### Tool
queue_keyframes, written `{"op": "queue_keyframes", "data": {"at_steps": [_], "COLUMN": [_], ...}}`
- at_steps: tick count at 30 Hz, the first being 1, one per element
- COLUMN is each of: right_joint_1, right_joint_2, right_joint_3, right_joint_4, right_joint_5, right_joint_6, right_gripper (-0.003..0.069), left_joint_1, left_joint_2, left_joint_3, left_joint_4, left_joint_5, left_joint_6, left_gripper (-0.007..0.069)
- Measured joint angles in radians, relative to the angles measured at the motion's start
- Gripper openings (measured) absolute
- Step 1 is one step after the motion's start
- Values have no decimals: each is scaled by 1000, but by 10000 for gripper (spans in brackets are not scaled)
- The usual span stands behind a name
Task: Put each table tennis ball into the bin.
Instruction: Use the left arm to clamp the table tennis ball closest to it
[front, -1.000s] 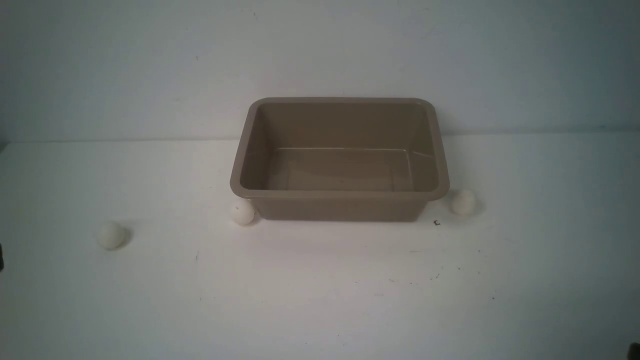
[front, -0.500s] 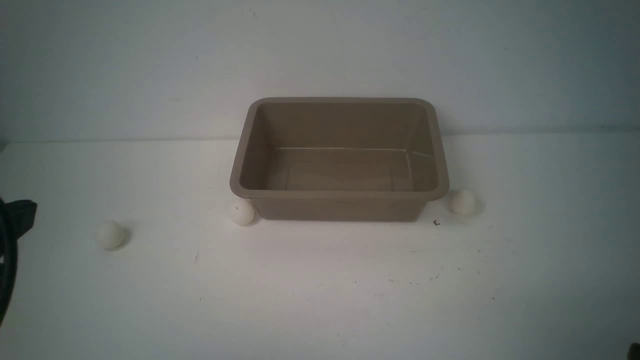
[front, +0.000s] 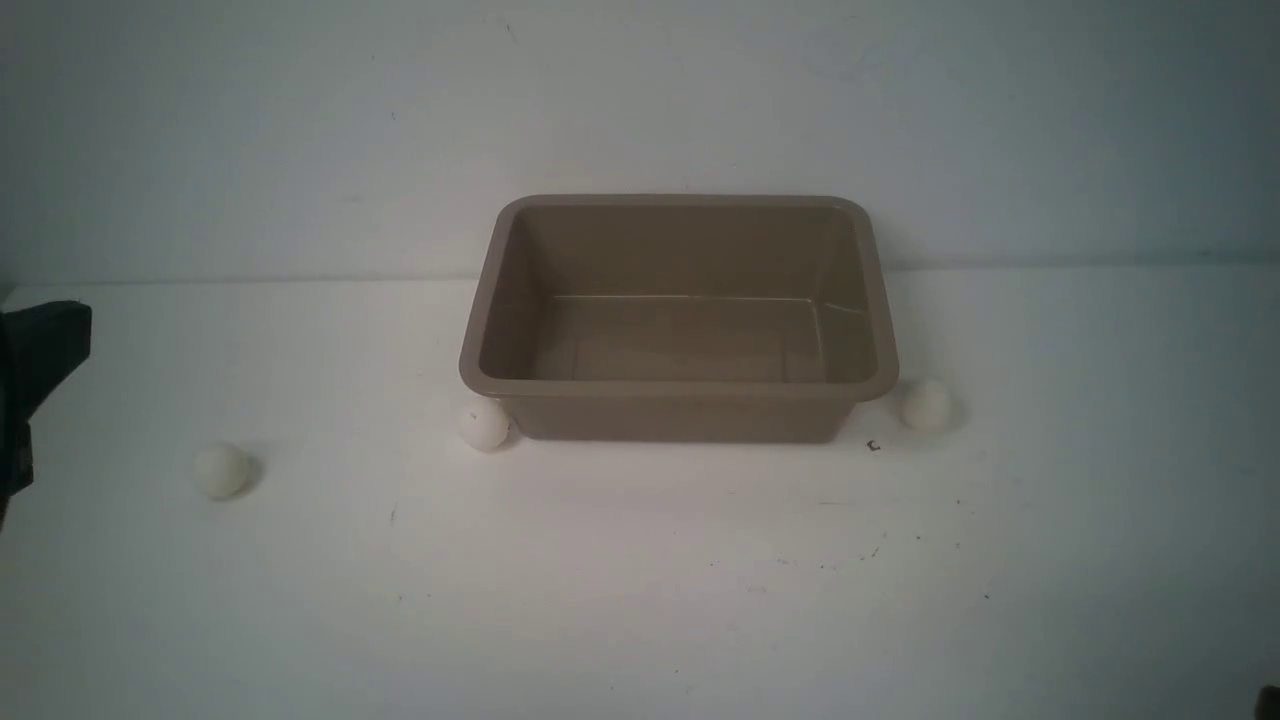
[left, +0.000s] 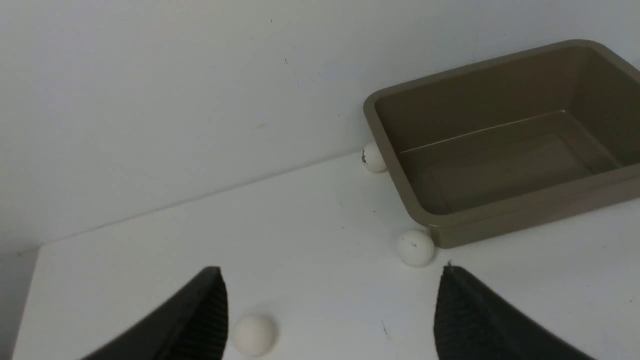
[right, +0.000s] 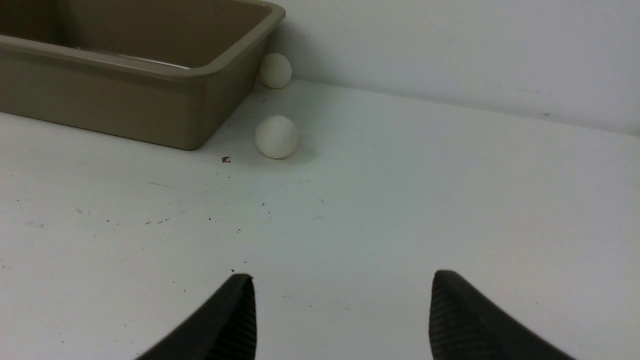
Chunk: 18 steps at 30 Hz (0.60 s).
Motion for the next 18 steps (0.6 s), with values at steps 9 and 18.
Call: {"op": "queue_keyframes", "data": {"at_steps": [9,18], "right_joint_1": [0,0], "right_joint_2": [0,0], "right_joint_3": [0,11], "right_joint_4": [0,305], "right_joint_5": [0,-169], "right_joint_6": [0,82], "right_gripper": [429,429], "left_joint_1": [0,0], "left_joint_2": [0,0], "left_joint_3": [0,0], "left_joint_4": [7,22], "left_joint_5": [63,71], "left_joint_6": [5,5], "left_gripper": [499,499]}}
